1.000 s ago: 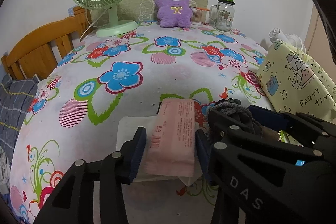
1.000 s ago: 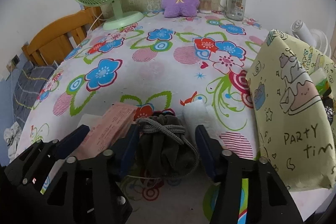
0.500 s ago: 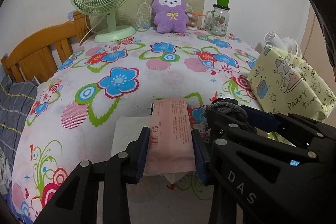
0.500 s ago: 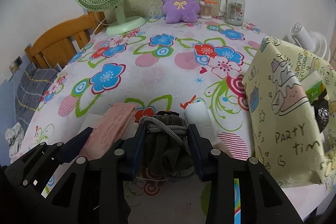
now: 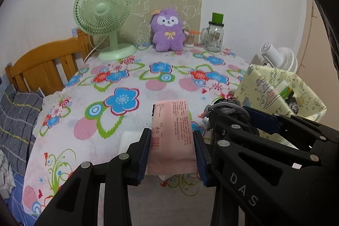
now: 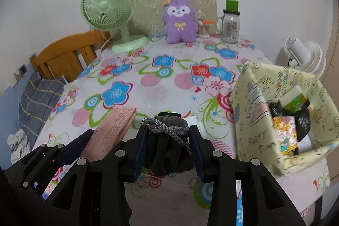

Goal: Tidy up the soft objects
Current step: 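Lift the pink pack and grey bundle and carry both over the box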

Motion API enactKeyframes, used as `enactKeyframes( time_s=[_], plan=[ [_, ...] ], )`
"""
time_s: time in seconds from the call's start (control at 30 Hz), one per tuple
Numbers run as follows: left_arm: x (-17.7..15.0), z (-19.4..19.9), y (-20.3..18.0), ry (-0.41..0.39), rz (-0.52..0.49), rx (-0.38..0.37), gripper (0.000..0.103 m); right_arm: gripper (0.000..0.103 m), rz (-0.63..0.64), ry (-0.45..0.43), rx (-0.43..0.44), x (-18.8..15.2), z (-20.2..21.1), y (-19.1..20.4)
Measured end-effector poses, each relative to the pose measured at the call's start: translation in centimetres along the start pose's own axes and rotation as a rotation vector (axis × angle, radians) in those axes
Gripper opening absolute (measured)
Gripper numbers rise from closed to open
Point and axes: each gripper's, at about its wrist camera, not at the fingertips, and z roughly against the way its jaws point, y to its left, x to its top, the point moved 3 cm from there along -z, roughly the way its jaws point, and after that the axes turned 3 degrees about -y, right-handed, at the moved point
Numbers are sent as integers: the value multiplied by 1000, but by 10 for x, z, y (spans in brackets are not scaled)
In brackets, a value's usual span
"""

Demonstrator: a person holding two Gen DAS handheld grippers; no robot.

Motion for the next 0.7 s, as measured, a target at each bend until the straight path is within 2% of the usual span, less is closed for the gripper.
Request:
enactKeyframes(
  time_s=[0.7],
  plan=[
    [39, 60, -19, -122, -32, -35, 40, 43, 17, -138, -18, 36, 73, -2]
  ],
)
